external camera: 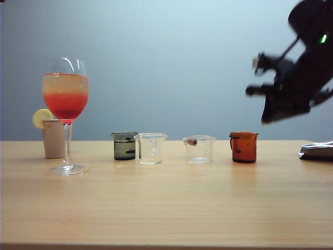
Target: Pick up the fourth measuring cup from the left, pour the grenadine inside into the goblet, and finally put the measuring cup back in its original place.
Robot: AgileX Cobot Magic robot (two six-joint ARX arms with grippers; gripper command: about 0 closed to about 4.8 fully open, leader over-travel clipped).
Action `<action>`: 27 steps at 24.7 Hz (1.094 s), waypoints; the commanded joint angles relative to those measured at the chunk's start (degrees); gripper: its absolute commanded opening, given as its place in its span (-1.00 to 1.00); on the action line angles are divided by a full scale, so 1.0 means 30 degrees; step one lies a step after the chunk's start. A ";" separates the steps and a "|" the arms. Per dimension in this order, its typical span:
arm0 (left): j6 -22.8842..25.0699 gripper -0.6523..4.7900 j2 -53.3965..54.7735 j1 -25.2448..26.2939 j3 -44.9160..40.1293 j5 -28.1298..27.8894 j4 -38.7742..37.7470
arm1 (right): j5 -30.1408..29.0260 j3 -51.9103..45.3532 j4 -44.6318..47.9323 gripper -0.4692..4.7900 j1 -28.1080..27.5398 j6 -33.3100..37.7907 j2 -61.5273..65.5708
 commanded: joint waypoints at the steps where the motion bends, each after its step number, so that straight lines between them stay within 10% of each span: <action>1: -0.0073 -0.78 -0.0182 0.0000 0.0102 -0.0197 0.0182 | -0.0175 0.0044 -0.2018 -0.83 0.0146 0.0022 -0.3388; 12: -0.0648 -0.78 -0.3891 -0.0015 -0.2004 -0.1858 0.0073 | -0.0160 -0.2535 -0.1836 -0.83 0.0780 -0.0270 -1.3376; 27: -0.0357 -0.78 -0.7431 -0.0015 -1.1132 -0.1377 0.9901 | 0.2120 -0.8094 -0.0459 -0.82 0.0809 -0.0138 -2.0181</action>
